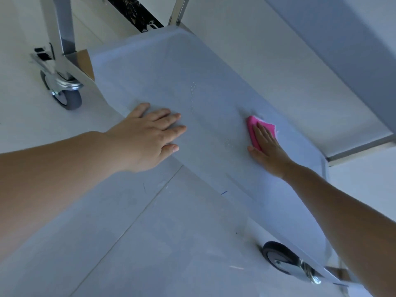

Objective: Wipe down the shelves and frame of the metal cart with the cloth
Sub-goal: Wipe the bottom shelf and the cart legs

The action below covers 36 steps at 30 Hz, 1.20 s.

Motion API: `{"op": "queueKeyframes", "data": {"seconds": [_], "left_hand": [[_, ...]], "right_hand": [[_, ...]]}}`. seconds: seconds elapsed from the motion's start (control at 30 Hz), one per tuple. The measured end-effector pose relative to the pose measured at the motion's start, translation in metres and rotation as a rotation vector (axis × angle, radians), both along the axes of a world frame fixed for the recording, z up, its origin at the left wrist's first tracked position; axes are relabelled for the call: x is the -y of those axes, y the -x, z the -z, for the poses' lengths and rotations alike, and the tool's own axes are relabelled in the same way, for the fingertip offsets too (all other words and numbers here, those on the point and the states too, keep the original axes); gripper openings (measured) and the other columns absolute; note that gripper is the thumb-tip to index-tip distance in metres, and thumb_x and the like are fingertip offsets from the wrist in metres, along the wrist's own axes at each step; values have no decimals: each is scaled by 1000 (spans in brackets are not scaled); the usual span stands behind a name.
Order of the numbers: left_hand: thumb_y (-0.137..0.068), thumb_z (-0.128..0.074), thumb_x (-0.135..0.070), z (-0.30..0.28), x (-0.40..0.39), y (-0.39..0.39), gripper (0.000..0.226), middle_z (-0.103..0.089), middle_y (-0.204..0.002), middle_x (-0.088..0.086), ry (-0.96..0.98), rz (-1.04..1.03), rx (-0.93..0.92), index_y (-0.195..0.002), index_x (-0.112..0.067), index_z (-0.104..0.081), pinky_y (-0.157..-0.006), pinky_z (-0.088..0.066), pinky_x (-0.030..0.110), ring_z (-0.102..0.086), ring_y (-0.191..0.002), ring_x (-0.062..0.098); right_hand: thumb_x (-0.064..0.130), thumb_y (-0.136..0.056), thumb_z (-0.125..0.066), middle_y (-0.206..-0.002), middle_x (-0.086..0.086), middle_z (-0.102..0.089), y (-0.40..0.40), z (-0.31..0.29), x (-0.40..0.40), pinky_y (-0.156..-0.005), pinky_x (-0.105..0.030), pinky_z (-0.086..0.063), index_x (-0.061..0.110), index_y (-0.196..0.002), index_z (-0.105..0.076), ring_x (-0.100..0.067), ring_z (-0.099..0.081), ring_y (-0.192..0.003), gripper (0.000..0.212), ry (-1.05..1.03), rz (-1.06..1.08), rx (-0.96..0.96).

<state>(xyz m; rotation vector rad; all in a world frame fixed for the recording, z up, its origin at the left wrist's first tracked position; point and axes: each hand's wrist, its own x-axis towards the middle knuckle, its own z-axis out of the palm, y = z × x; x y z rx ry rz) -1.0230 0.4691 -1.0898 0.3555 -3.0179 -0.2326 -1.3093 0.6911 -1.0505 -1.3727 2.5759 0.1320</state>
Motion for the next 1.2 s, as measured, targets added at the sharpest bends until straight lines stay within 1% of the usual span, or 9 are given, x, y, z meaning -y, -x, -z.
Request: {"op": "queueKeyframes", "data": {"seconds": [0.07, 0.13, 0.27, 0.47, 0.6, 0.73, 0.97, 1.1, 1.2], "left_hand": [[-84, 1, -55, 1, 0, 1, 66, -4, -157, -8, 13, 4, -8, -146, -36, -8, -111, 3, 42, -2, -142, 12], [-83, 2, -54, 1, -1, 1, 66, -5, -157, -6, 23, 8, -10, -146, -34, -9, -111, 2, 43, -3, -142, 13], [-86, -1, -52, 0, -1, 1, 65, -6, -157, -3, 35, 21, -5, -146, -31, -9, -112, 0, 47, -3, -143, 16], [-94, -12, -49, -4, -1, 1, 57, -2, -158, 0, 15, 53, 19, -146, -27, -8, -112, 0, 48, -1, -143, 18], [-92, -18, -52, -7, 20, -4, 62, 2, -158, 4, -21, 97, -40, -147, -25, -9, -114, -2, 40, -4, -144, 17], [-89, -7, -52, -2, 35, -13, 65, 1, -158, 2, 56, 61, -36, -147, -25, -7, -113, 3, 41, 0, -144, 15], [-90, -9, -50, 4, 32, -13, 61, -12, -157, -2, 40, 44, -96, -146, -27, -17, -111, 0, 38, -9, -143, 15], [-94, -8, -49, 5, 32, -13, 57, -16, -156, -3, 28, 37, -106, -145, -28, -21, -112, -3, 38, -11, -142, 15], [-91, -11, -51, 4, 30, -14, 58, -12, -156, -6, 11, 34, -94, -146, -31, -17, -112, -1, 36, -8, -143, 12]], "right_hand": [[82, -73, -14, -156, -1, 11, -33, -5, -6, -117, -32, 7, 23, -146, 5, -18, 12, -144, 96, -22, -101, 14], [87, -71, -5, -154, -2, 11, -66, -8, -12, -117, -32, 7, 22, -144, 7, -20, 12, -144, 98, -36, -217, 29], [82, -78, -10, -158, -4, 12, -118, -6, -23, -118, -39, 5, 24, -146, 13, -20, 14, -145, 92, -72, -358, 28], [82, -79, -12, -157, 2, 15, -143, -12, -20, -119, -44, 1, 28, -145, 15, -15, 17, -144, 90, -66, -309, 79], [80, -81, -15, -158, 4, 14, -145, -11, -19, -119, -46, -2, 26, -147, 12, -12, 17, -144, 89, -33, -280, 91], [78, -82, -16, -158, 4, 11, -150, -8, -20, -119, -46, -3, 24, -148, 8, -13, 15, -145, 88, 1, -270, 71], [77, -83, -13, -157, 9, 13, -142, -8, -15, -119, -36, 5, 35, -144, 12, -8, 17, -143, 78, 6, -269, 115], [75, -84, -10, -157, 7, 14, -127, -7, -12, -117, -30, 10, 37, -143, 14, -6, 19, -142, 74, -29, -280, 92], [76, -82, -6, -156, 5, 15, -104, -7, -2, -115, -25, 13, 34, -142, 13, -8, 20, -142, 76, -52, -253, 58]]}}
